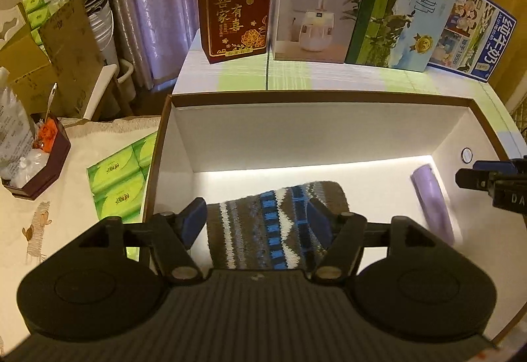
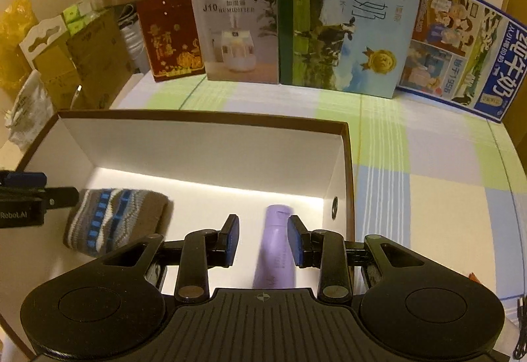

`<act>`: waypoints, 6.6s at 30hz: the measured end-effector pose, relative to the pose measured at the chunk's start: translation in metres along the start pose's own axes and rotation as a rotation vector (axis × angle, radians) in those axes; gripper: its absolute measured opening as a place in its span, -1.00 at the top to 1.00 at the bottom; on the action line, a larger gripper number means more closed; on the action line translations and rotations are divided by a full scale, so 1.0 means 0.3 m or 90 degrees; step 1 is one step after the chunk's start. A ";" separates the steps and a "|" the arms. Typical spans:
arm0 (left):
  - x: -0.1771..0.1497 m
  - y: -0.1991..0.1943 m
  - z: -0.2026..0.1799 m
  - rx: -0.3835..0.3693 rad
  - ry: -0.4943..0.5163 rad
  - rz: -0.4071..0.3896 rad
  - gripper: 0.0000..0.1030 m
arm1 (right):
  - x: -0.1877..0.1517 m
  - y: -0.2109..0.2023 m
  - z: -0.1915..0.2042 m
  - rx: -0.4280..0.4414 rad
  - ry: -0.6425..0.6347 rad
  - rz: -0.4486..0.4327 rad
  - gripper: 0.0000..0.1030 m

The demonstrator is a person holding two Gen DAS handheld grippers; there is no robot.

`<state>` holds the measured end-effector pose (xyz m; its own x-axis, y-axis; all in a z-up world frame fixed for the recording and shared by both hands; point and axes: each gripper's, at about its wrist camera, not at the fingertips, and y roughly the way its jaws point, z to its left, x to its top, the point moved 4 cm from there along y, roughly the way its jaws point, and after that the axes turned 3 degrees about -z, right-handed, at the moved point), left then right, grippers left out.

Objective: Organize objects
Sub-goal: 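Carry the pouch into the box with the left tool while the right tool carries the lilac tube in, then withdraw both tools from the box back toward the table items, then grasp the blue floss-pick box with the left tool while the right tool grasps the black cable, then set the floss-pick box on the pouch with the left tool while the right tool drops the cable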

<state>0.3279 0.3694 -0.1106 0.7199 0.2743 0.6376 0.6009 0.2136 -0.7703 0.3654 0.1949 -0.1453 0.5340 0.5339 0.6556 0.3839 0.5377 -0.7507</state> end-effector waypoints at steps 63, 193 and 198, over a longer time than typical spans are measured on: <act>-0.291 -0.531 -0.358 -0.020 -0.046 -0.013 -0.57 | -0.328 -0.596 -0.082 0.098 0.033 -0.030 -0.60; -0.511 -0.517 -0.579 0.171 -0.142 -0.086 -0.62 | -0.489 -0.344 -1.088 -0.024 0.065 -0.030 0.74; -0.489 -0.552 -0.541 0.175 -0.142 -0.102 -0.62 | -0.442 -0.464 -1.039 0.007 0.071 -0.077 0.74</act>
<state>0.1792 0.1415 -0.0747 0.5134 0.4076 0.7552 0.5621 0.5052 -0.6548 0.4762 -0.1541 -0.1533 0.5644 0.3893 0.7279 0.4424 0.6019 -0.6649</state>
